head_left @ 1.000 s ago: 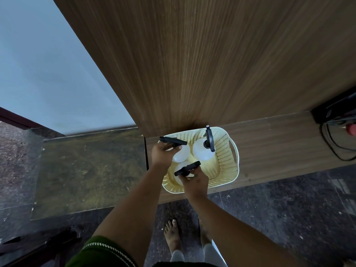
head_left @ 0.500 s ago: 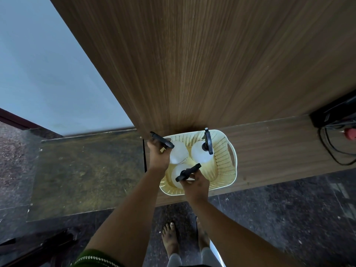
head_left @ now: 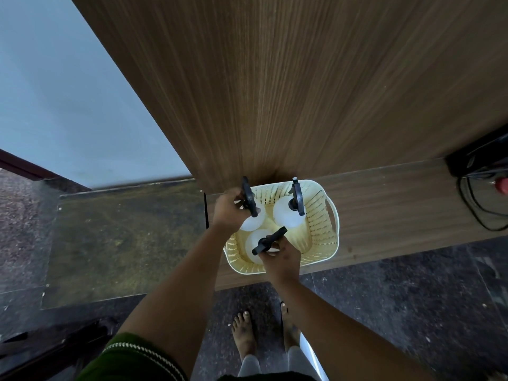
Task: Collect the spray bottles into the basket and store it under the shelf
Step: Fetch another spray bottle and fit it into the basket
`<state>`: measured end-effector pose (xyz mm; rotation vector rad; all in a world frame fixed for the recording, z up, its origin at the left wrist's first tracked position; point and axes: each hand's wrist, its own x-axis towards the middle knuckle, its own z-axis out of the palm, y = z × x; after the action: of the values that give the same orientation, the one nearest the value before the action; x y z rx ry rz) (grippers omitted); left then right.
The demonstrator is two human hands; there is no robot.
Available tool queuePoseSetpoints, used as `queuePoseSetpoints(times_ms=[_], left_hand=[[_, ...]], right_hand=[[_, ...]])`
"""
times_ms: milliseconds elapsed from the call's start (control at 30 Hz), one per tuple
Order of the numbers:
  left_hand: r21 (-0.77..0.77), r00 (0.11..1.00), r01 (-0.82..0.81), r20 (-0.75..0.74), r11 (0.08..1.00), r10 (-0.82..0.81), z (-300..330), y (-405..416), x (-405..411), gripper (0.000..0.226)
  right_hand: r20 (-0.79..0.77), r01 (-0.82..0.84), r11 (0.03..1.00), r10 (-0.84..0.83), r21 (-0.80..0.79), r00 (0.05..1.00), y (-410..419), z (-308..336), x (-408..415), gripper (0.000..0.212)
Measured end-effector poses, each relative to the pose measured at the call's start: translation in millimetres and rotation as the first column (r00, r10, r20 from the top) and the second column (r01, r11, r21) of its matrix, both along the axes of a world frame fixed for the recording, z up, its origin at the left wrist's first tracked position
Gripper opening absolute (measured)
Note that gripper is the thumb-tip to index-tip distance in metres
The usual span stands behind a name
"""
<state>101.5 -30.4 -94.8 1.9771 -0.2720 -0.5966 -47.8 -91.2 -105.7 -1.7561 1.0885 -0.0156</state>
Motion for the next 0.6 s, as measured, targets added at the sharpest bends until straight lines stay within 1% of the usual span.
queuePoseSetpoints(times_ms=[100,167,267,400,467,600], left_hand=[[-0.028,1.000,0.019,-0.016,0.999,-0.020,-1,4,4,0.037],[-0.067,0.999,0.025,-0.046,0.997,-0.028,-4,5,5,0.032],[-0.095,0.996,0.063,-0.049,0.993,-0.068,-8,6,3,0.026],[-0.053,0.989,0.128,-0.067,0.990,-0.131,-9,8,8,0.024],[0.011,0.973,0.215,-0.083,0.977,-0.214,-6,7,15,0.029],[0.125,0.893,0.429,-0.211,0.895,-0.398,7,9,29,0.053]], right_hand=[[-0.003,-0.014,1.000,0.014,-0.004,1.000,1,0,1,0.025],[-0.007,-0.024,1.000,0.024,-0.001,1.000,2,-2,2,0.025],[-0.003,-0.058,0.997,0.058,-0.043,0.998,4,-7,2,0.030],[0.019,-0.057,0.997,0.058,-0.050,0.998,6,-9,2,0.030],[0.034,-0.051,0.998,0.052,-0.040,0.998,6,-9,2,0.029],[0.032,-0.048,0.999,0.049,-0.013,0.998,5,-5,3,0.028]])
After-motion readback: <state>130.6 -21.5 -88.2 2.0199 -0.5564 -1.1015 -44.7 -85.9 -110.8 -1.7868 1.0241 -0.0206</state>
